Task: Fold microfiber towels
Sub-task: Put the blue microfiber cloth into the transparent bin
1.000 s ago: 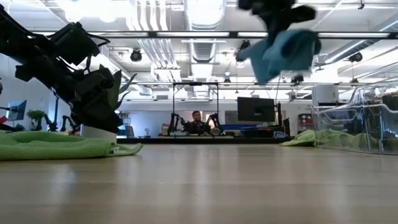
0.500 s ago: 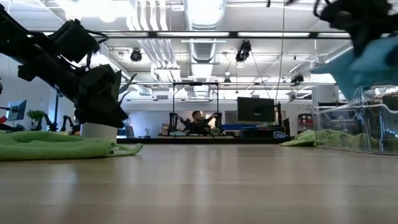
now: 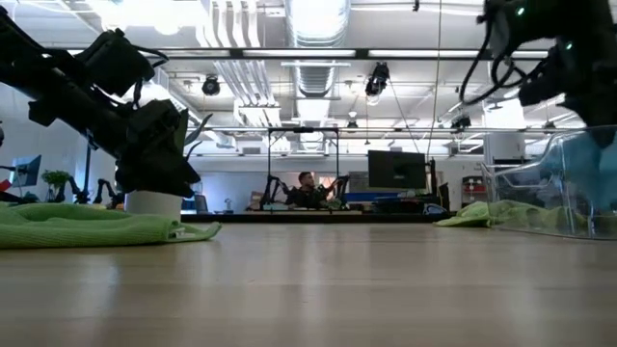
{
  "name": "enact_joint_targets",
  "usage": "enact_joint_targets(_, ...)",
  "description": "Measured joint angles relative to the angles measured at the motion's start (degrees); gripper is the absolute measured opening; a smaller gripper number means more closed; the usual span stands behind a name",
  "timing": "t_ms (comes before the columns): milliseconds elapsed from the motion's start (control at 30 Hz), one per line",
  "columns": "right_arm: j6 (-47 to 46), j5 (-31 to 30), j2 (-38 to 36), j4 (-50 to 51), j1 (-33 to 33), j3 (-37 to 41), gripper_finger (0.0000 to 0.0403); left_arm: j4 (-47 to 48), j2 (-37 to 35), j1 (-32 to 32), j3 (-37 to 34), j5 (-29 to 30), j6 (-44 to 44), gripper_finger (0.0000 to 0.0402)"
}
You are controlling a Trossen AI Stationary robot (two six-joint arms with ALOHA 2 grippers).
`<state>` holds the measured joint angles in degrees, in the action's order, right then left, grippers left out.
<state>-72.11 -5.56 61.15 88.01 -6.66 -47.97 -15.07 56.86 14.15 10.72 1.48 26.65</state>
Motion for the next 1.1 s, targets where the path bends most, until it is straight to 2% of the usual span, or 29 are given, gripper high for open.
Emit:
enact_joint_targets(233, 3.05, -1.54, 8.00, -10.36, -1.09, 0.60, 0.0013, 0.07, 0.11, 0.00, 0.02, 0.00, 0.00, 0.0211)
enact_joint_targets(367, 5.98, -1.17, 10.28, -13.88, -4.57, 2.73, 0.0013, 0.09, 0.11, 0.00, 0.02, -0.11, -0.02, 0.0211)
enact_joint_targets(600, 10.64, 0.00, 11.50, -22.09, -9.06, 5.26, 0.0013, 0.68, 0.11, 0.00, -0.05, -1.82, -0.04, 0.0211)
enact_joint_targets(733, 11.27, 1.16, 11.79, -25.56, -9.38, 6.70, 0.0013, 0.66, 0.11, 0.00, -0.05, -2.29, -0.05, 0.0211)
enact_joint_targets(933, 12.28, 7.00, 11.75, -33.66, -9.38, 10.95, 0.0013, 0.61, 0.11, 0.00, -0.05, -2.27, -0.09, 0.0211)
enact_joint_targets(1100, 13.16, 6.65, 11.16, -33.83, -9.37, 12.11, 0.0013, 0.55, 0.11, 0.00, -0.05, -2.27, -0.07, 0.0211)
